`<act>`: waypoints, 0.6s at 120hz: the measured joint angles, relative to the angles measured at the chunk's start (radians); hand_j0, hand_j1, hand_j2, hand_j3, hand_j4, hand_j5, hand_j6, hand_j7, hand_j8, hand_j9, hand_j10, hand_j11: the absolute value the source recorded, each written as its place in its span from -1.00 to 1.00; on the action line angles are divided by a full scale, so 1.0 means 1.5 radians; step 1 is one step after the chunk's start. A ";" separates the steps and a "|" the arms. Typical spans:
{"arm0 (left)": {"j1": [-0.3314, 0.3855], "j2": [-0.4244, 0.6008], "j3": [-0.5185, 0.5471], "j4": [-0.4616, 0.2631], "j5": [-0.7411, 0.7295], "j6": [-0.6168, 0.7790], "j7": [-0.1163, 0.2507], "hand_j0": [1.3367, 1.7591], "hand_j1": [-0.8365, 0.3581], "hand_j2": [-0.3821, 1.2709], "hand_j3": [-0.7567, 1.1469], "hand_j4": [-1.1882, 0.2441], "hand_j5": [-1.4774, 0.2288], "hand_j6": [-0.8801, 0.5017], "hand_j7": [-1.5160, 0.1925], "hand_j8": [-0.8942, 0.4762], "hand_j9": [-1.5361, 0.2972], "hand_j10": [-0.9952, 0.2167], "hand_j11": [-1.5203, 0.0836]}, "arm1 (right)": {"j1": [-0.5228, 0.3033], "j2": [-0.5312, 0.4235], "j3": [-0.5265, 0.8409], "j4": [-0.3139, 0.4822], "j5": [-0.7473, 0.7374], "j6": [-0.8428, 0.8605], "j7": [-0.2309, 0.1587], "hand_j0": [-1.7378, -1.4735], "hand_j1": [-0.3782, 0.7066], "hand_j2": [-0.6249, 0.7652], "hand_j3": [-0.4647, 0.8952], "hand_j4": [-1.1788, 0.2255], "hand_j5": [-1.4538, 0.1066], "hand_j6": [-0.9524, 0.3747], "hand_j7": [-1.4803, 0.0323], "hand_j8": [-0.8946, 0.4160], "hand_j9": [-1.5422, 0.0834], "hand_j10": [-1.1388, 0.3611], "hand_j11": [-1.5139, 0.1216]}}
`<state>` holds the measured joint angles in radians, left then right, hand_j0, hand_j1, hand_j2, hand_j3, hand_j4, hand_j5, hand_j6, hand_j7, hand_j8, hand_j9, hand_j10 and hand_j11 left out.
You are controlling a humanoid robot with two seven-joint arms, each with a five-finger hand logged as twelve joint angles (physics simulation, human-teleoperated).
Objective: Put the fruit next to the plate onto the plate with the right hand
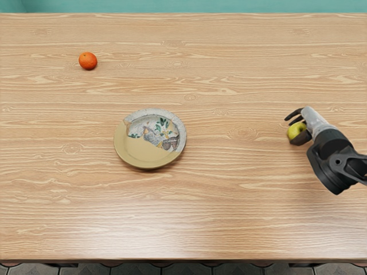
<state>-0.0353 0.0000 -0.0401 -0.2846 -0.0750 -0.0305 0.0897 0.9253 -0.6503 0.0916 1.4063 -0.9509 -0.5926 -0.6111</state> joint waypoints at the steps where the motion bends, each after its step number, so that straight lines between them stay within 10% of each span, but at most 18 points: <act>1: 0.000 0.000 0.000 0.000 0.000 0.000 0.000 0.52 0.98 -0.54 -0.21 0.66 0.73 0.27 0.77 0.31 0.68 0.64 0.90 | 0.000 0.000 0.000 0.000 0.000 0.000 0.000 -0.39 0.12 -0.26 -0.32 -0.03 0.06 -0.30 0.12 -0.17 0.12 -0.11 0.07; 72: 0.000 0.000 0.000 0.000 0.000 0.000 0.000 0.52 0.98 -0.54 -0.21 0.66 0.73 0.27 0.77 0.31 0.68 0.64 0.90 | -0.005 0.002 0.007 0.000 0.001 0.001 0.000 -0.32 0.19 -0.05 -0.32 -0.21 -0.11 -0.28 -0.08 -0.13 -0.06 -0.10 -0.13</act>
<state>-0.0353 0.0000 -0.0403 -0.2845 -0.0749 -0.0306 0.0897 0.9179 -0.6478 0.1021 1.4069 -0.9500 -0.5906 -0.6114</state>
